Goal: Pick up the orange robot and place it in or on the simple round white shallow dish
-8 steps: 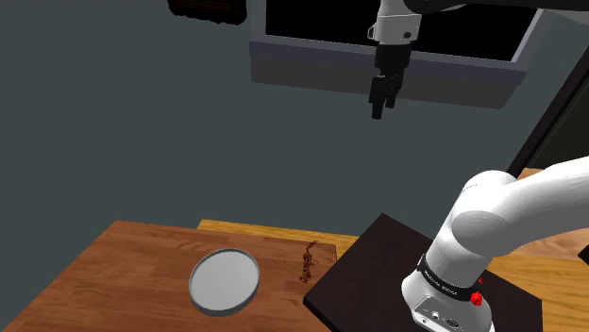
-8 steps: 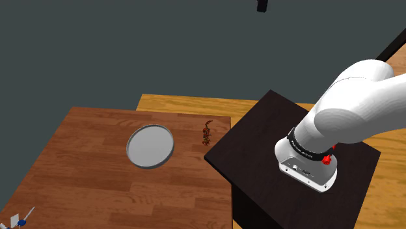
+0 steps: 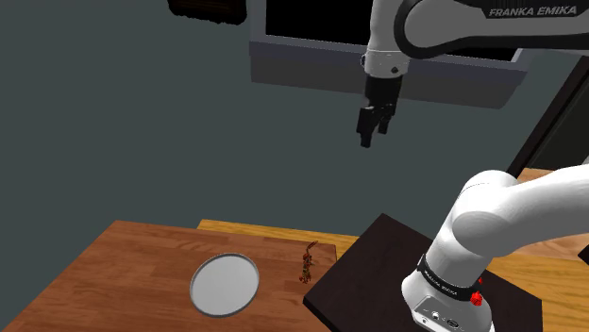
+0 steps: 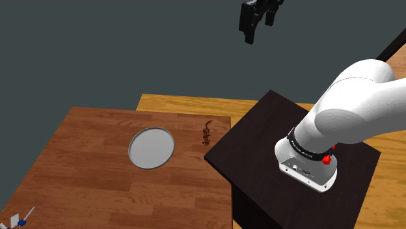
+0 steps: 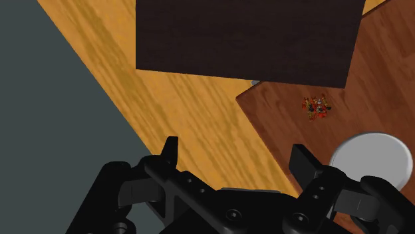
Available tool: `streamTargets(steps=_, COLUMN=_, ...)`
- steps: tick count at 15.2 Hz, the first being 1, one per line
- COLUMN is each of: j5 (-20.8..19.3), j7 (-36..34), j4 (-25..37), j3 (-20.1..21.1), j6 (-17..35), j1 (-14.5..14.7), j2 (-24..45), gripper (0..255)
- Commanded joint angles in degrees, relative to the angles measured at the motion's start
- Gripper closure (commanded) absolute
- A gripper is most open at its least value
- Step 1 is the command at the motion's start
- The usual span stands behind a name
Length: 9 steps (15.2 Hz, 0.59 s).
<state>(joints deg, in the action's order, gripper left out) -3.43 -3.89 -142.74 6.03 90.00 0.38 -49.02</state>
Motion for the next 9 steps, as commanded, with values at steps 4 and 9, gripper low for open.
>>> streamTargets(steps=4, j5=4.3, j7=-8.7, j4=-8.6, j3=6.0, j6=7.6, j1=1.5, j2=-1.6, gripper=0)
streamTargets(steps=9, j5=8.8, j7=-17.1, j4=-14.9, j3=12.7, j6=16.1, j1=3.2, j2=0.2, gripper=0)
